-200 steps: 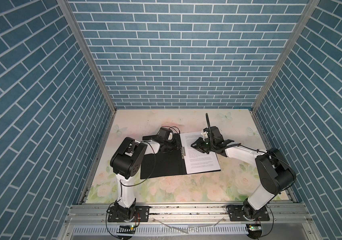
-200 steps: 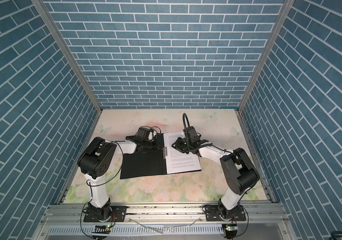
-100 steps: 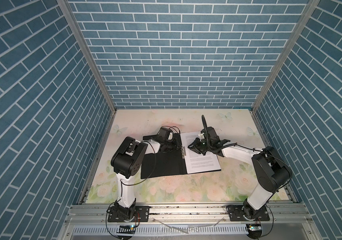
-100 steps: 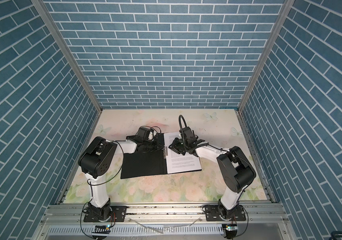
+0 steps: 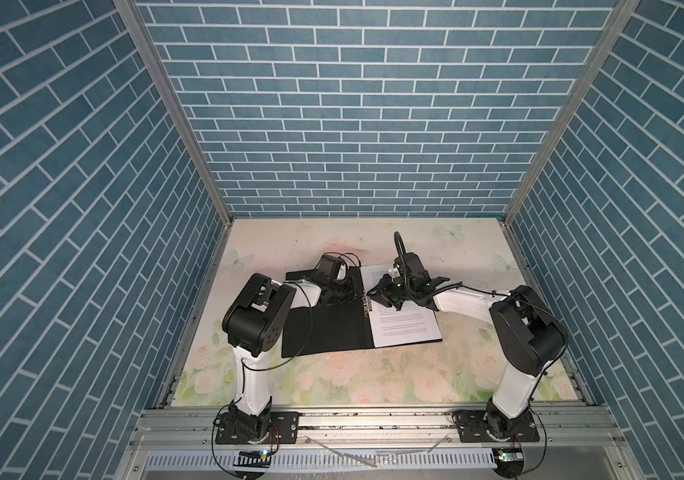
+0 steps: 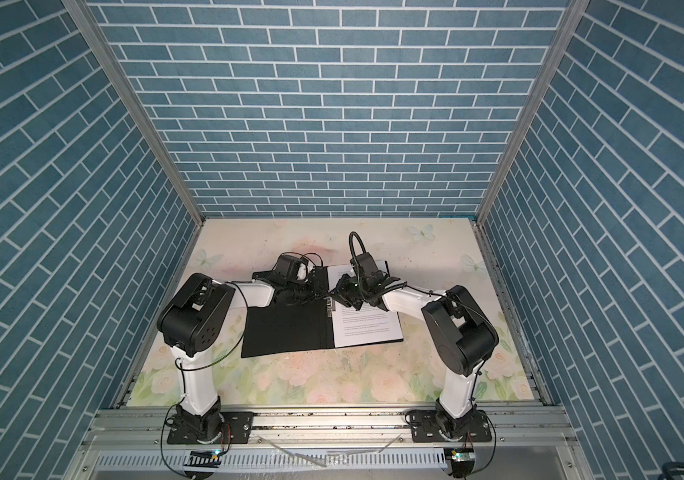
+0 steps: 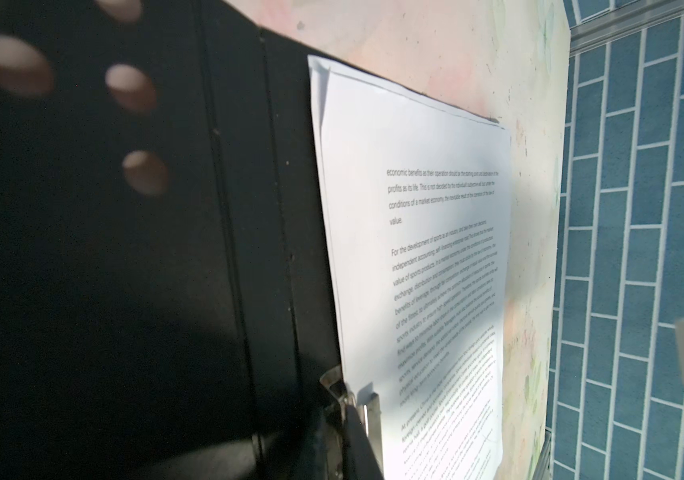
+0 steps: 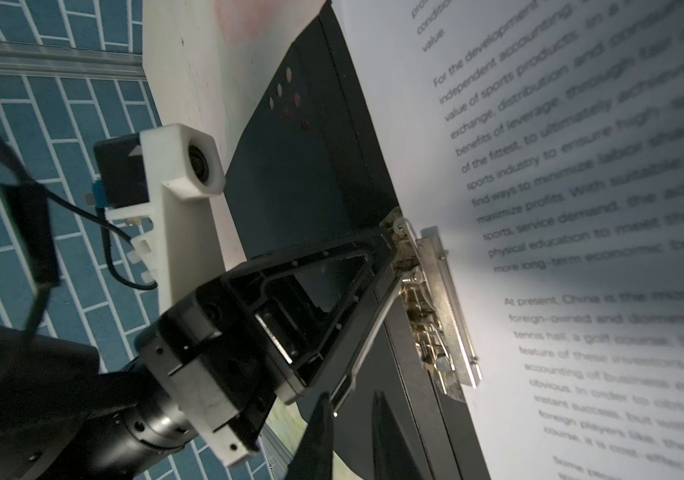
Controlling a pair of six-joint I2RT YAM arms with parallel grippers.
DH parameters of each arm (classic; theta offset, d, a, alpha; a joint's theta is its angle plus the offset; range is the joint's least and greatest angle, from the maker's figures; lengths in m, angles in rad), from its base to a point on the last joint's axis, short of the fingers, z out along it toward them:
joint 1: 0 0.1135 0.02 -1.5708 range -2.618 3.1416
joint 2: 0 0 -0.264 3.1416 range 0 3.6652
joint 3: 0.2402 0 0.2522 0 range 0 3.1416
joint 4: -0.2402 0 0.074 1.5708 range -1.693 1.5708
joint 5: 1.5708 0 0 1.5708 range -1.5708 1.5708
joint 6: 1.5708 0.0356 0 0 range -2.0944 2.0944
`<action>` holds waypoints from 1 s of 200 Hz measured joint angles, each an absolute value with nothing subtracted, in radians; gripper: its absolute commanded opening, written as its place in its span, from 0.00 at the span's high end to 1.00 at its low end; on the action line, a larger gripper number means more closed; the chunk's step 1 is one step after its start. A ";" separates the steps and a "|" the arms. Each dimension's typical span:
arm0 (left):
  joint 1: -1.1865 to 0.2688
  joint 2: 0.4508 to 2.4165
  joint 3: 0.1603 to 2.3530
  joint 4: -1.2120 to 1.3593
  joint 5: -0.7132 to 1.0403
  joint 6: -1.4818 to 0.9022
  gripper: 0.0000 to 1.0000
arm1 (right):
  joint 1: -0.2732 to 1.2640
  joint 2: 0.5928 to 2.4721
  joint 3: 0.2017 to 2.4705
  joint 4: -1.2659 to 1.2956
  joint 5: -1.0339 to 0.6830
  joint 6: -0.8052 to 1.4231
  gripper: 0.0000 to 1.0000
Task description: Put the files into the folder
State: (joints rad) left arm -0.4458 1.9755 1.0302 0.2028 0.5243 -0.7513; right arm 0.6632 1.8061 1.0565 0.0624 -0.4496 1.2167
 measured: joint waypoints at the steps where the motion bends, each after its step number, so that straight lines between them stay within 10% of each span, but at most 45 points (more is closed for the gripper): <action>1: -0.446 1.976 1.030 0.203 0.525 -0.752 0.88 | 0.663 1.806 1.056 0.062 -0.450 1.217 0.82; 200: -0.450 1.977 1.020 0.227 0.523 -0.775 0.90 | 0.681 1.864 1.089 0.090 -0.477 1.260 0.82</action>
State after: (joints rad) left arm -0.4503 1.9770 1.0203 0.2268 0.5232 -0.7746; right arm 0.6811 1.8641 1.0889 0.0898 -0.4770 1.2602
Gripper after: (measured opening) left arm 0.104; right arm 0.178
